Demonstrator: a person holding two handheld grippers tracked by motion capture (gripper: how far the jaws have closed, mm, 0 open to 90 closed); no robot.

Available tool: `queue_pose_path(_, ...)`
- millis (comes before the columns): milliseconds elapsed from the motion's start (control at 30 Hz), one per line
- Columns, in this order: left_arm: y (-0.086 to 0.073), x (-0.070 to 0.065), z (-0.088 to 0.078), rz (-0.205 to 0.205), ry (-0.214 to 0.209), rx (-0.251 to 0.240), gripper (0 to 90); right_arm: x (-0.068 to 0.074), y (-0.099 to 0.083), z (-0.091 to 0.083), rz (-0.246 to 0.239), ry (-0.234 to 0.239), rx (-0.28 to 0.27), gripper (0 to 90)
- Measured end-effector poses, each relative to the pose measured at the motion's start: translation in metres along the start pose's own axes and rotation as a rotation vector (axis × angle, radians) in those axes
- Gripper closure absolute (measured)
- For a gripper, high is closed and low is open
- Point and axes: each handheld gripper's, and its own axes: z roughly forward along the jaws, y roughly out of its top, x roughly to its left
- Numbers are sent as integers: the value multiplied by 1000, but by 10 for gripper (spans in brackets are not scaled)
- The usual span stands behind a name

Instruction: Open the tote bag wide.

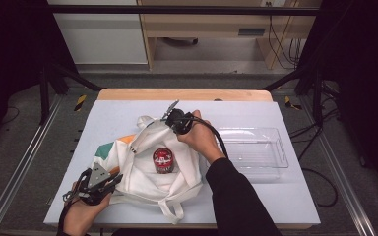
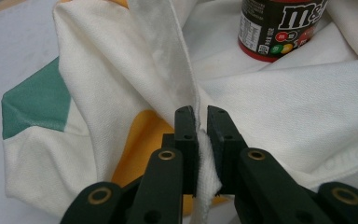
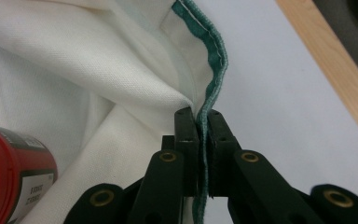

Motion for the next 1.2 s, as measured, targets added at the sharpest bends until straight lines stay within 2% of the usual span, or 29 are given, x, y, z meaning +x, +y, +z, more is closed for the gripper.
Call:
queue_pose_path(267, 1, -2, -1, 4, 3, -15, 831, 0, 1, -9, 37, 20, -30, 808)
queue_pose_path(367, 1, -2, 0, 2, 3, -18, 830, -1, 1, -15, 53, 16, -54, 732)
queue_pose_path(533, 2, -2, -1, 0, -2, -20, 830, 0, 1, -26, 67, 10, -93, 675)
queue_pose_path(800, 2, -3, -2, 5, -10, -15, 831, 2, -2, -48, 85, -1, -153, 651)
queue_pose_path(833, 2, -3, -3, 9, -13, -14, 831, 3, -2, -51, 84, -3, -161, 654)
queue_pose_path(900, 2, -4, -4, 11, -11, -14, 831, 7, -7, -69, 90, -1, -196, 691)
queue_pose_path(967, 1, -5, -5, 10, -10, -17, 831, 9, -9, -76, 92, 4, -205, 708)
queue_pose_path(1033, 0, -5, -6, 4, -10, -25, 830, 16, -17, -95, 107, 8, -243, 777)
queue_pose_path(1067, 0, -5, -6, 4, -10, -25, 829, 16, -17, -95, 107, 8, -243, 777)
queue_pose_path(1100, 0, -4, -7, 5, -8, -29, 828, 24, -24, -107, 112, 16, -266, 831)
queue_pose_path(1200, 0, -5, -7, 5, -4, -31, 824, 37, -35, -123, 105, 27, -296, 893)
